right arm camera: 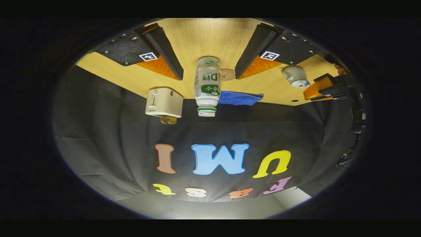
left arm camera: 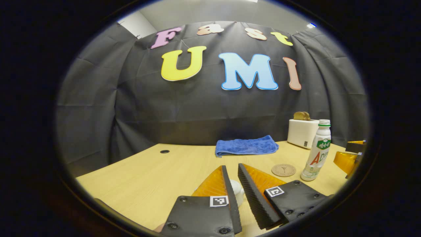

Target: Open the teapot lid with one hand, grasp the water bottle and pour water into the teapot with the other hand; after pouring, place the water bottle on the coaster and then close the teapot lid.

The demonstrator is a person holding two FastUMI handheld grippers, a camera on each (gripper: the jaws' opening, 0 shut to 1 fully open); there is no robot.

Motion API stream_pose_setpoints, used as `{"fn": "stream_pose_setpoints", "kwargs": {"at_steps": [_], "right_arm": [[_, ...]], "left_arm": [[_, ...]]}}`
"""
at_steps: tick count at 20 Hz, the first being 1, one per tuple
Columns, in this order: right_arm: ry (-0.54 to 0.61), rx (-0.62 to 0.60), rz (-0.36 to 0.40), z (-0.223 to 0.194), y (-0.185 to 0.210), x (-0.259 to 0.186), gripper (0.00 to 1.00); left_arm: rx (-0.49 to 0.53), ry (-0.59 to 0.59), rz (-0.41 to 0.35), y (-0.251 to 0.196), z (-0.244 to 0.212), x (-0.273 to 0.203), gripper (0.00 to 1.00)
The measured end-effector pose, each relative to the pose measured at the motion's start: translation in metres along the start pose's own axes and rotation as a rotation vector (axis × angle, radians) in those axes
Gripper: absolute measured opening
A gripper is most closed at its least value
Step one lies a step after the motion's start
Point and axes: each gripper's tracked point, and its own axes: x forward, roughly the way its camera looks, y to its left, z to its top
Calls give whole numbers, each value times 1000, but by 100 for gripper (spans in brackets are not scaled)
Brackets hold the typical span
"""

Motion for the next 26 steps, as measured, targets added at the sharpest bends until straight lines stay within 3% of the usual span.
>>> {"fn": "stream_pose_setpoints", "kwargs": {"at_steps": [9,10,13,20,21,23,24,26], "right_arm": [[7,5,-4,-3,-2,2,97],[7,5,-4,-4,-2,2,97],[5,5,-4,-3,-3,4,97],[7,12,8,-6,0,11,97],[9,14,10,-6,1,12,97],[16,13,15,-9,2,15,97],[19,11,18,-11,3,17,97],[24,10,21,-12,4,19,98]], "left_arm": [[-1,42,9,3,-15,16,27],[-3,47,8,3,-16,17,100],[5,59,15,3,-23,23,0],[26,96,24,6,-36,36,0],[33,92,24,5,-36,37,27],[43,93,25,5,-36,40,27],[47,93,28,5,-35,41,0],[51,90,40,7,-35,42,0]]}}
